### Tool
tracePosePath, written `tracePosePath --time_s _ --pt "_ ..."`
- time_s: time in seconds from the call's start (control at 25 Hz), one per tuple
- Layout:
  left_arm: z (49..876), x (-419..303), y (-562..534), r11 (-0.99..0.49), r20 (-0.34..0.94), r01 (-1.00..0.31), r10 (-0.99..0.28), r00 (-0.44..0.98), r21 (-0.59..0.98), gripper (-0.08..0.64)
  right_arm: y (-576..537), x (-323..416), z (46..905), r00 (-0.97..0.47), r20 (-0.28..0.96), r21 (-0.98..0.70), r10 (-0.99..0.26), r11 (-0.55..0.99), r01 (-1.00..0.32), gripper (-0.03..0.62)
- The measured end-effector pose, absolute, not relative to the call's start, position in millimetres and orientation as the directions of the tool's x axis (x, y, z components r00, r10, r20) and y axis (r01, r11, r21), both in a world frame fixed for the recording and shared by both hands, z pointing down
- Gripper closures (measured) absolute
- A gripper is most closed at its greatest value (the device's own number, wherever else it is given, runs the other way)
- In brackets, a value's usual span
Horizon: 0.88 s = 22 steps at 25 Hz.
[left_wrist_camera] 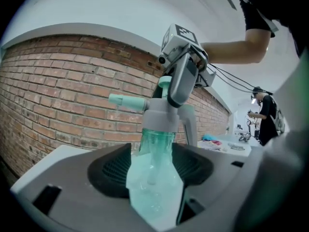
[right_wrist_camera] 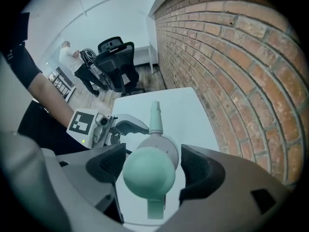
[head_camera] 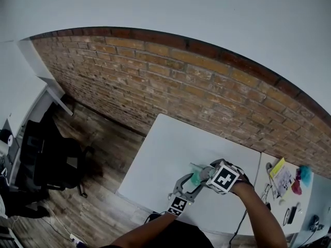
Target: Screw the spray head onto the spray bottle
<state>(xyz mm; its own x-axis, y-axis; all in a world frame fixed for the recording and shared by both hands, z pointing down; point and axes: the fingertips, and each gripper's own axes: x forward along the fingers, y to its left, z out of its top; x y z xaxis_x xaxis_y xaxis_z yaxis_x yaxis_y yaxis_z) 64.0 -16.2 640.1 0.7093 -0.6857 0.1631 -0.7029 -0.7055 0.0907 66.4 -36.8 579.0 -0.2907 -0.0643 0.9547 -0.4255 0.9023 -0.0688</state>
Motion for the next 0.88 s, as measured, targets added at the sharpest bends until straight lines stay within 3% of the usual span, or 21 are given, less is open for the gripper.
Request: tracePosePath --time_s 0.16,0.52,0.76,0.88 --pt "646 66 -22 -0.713 0.176 -0.696 -0.676 0.715 0.089 0.280 -45 62 590 -0.294 0.954 -0.083 -0.067 0.878 -0.472 0.258" --pt "678 84 -30 -0.789 0.262 -0.610 -0.574 0.776 0.080 0.115 -46 59 591 -0.272 0.961 -0.083 -0.055 0.878 -0.472 0.282" --pt "675 93 -36 -0.825 0.232 -0.563 -0.537 0.811 0.054 0.103 -50 63 592 -0.255 0.965 -0.075 -0.062 0.866 -0.495 0.284" --pt "676 93 -35 -0.818 0.235 -0.572 -0.546 0.804 0.057 0.103 -53 66 594 -0.195 0.978 -0.059 -0.078 0.789 -0.612 0.285"
